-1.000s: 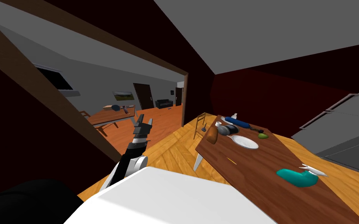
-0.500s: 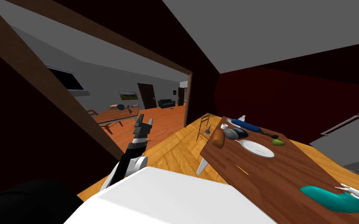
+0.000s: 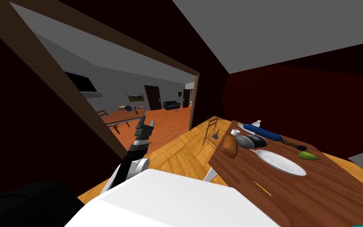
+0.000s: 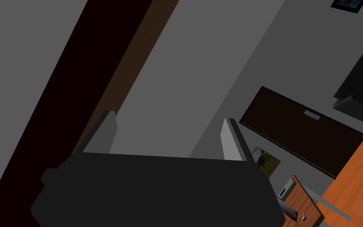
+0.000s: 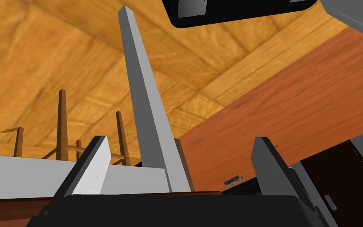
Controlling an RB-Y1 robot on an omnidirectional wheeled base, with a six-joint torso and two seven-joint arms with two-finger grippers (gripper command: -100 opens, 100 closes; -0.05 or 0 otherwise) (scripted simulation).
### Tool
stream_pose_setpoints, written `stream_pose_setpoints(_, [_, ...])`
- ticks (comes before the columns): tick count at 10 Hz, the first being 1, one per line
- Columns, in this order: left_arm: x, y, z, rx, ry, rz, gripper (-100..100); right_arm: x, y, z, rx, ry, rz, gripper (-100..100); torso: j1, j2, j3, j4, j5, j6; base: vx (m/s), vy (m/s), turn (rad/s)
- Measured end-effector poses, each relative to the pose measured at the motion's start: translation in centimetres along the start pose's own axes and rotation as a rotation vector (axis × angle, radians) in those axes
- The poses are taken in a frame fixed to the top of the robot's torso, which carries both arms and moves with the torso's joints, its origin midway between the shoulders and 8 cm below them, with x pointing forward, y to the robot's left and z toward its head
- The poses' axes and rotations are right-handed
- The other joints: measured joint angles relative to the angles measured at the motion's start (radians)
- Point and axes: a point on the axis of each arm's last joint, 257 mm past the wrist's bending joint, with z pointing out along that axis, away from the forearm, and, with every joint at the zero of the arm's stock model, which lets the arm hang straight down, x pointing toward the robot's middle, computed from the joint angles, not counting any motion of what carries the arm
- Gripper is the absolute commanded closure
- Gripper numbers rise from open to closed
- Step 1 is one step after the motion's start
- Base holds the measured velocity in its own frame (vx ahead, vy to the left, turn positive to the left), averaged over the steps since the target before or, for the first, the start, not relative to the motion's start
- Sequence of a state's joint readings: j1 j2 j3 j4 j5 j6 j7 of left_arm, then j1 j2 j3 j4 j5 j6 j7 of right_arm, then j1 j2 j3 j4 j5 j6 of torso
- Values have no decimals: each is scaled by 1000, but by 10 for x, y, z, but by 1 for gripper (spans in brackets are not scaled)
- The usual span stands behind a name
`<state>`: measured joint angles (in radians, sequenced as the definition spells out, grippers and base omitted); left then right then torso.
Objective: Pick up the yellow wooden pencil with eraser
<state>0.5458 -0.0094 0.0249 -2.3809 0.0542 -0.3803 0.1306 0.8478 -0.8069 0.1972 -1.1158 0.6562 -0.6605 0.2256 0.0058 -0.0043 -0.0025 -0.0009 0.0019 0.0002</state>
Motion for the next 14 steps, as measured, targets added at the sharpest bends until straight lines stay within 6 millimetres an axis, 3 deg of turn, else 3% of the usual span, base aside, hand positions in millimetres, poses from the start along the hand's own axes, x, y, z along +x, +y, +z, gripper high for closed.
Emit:
stream_pose_setpoints(2, [0,0,0,0,0,0,0,31,-21,-14,36,80,-34,-100,-2,1,1,0,0,0,111,55,202])
stream_pose_setpoints(3, [0,0,0,0,0,0,0,51,-34,-32,58,140,-67,-100,-2,-1,-1,0,0,0,104,34,88])
stream_pose_setpoints(8, [0,0,0,0,0,0,0,98,-64,-64,107,280,-138,-100,-4,2,1,1,-1,0,85,17,123])
stream_pose_setpoints(10, [0,0,0,0,0,0,0,127,-88,-93,139,381,-194,-100,-6,-3,-2,-1,-1,0,165,-16,201])
stream_pose_setpoints(11, [0,0,0,0,0,0,0,133,-96,-110,146,427,-232,-100,-6,-4,-2,-1,-1,-1,133,-39,77])
stream_pose_setpoints(14, [0,0,0,0,0,0,0,147,-116,-129,170,500,-288,-100,-9,-2,-1,0,-2,-1,139,-80,173])
